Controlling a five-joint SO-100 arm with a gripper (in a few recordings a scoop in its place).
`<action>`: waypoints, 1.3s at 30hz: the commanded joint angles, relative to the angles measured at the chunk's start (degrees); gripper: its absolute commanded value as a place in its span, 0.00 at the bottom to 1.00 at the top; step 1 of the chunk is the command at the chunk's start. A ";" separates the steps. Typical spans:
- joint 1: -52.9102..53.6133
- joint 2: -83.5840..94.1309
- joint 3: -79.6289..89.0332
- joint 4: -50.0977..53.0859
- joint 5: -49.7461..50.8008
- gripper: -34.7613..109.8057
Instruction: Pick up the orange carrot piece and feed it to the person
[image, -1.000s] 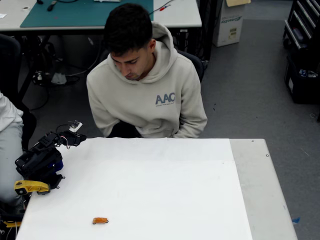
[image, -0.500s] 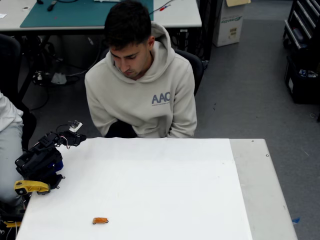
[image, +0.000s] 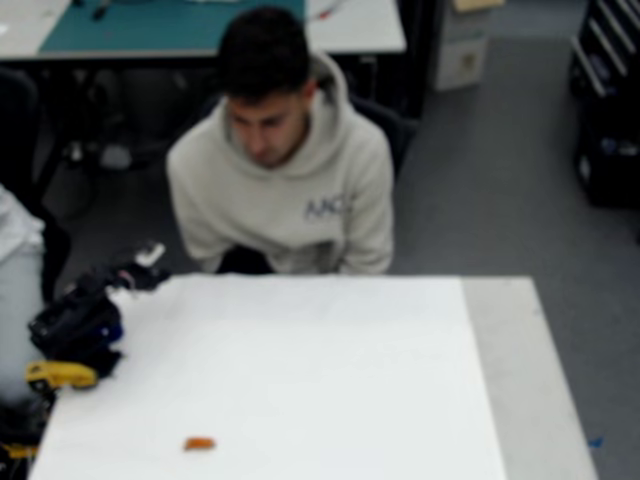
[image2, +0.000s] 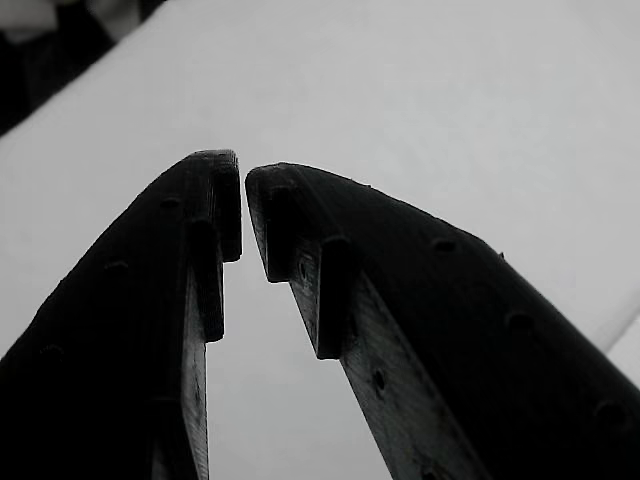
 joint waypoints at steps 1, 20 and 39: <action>-1.05 0.26 -2.81 -0.18 0.97 0.22; -1.05 0.26 -2.81 -0.18 0.88 0.22; 2.29 -5.36 -4.83 -1.14 0.35 0.22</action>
